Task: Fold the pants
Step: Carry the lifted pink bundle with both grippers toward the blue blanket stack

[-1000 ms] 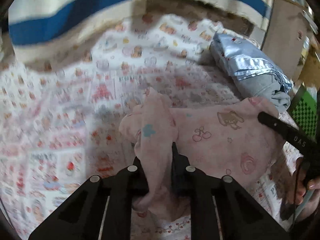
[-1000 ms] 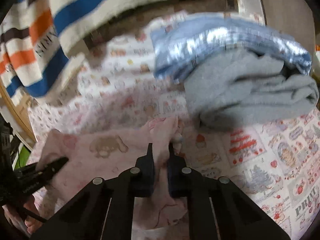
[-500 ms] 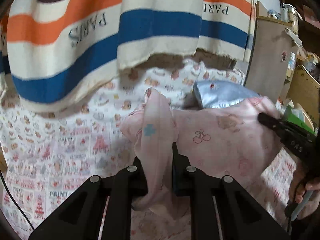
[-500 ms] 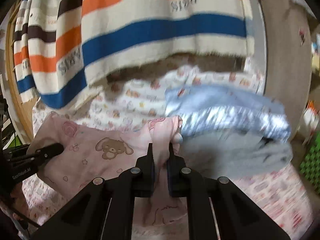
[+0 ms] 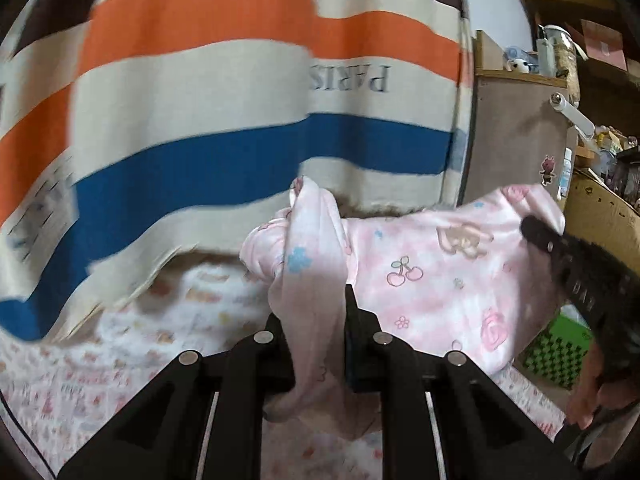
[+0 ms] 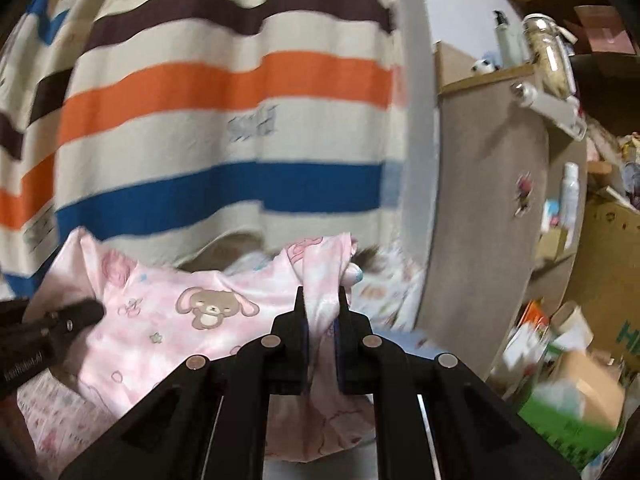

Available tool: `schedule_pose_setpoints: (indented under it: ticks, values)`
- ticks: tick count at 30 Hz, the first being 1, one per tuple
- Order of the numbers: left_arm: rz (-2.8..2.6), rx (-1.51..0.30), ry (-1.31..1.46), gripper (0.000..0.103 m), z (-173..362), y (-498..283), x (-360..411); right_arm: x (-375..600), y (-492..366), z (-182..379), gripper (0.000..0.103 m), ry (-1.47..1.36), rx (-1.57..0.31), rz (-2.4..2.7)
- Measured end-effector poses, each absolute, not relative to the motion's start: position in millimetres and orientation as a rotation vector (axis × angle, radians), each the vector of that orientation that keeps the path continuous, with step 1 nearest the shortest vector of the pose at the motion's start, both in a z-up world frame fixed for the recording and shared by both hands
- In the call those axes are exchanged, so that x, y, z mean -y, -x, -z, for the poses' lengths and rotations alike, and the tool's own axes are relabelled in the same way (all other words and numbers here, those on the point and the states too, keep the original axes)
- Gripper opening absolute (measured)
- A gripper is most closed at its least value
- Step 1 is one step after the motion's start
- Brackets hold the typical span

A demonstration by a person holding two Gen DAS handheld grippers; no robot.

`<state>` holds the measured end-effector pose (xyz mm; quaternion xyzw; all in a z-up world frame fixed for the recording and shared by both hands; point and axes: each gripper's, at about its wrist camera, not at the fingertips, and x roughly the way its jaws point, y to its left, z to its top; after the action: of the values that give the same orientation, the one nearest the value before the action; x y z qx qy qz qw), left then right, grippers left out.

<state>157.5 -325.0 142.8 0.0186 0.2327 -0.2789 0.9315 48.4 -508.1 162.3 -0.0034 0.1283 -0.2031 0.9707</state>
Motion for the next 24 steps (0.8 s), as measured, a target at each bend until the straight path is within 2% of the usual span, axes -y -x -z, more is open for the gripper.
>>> schedule_pose_setpoints:
  ticks: [5,18,24]
  values:
    - [0.611,-0.526,-0.014,0.016,-137,-176,367,548,-66,-164,0.010,-0.015,-0.255,0.486]
    - [0.630,-0.644,-0.057,0.016,-79,-214,428,620,-119,-103,0.010,-0.063,-0.387,0.560]
    - [0.569,-0.611,-0.078,0.033,-67,-216,424,626,-136,-80,0.010,-0.043,-0.445,0.551]
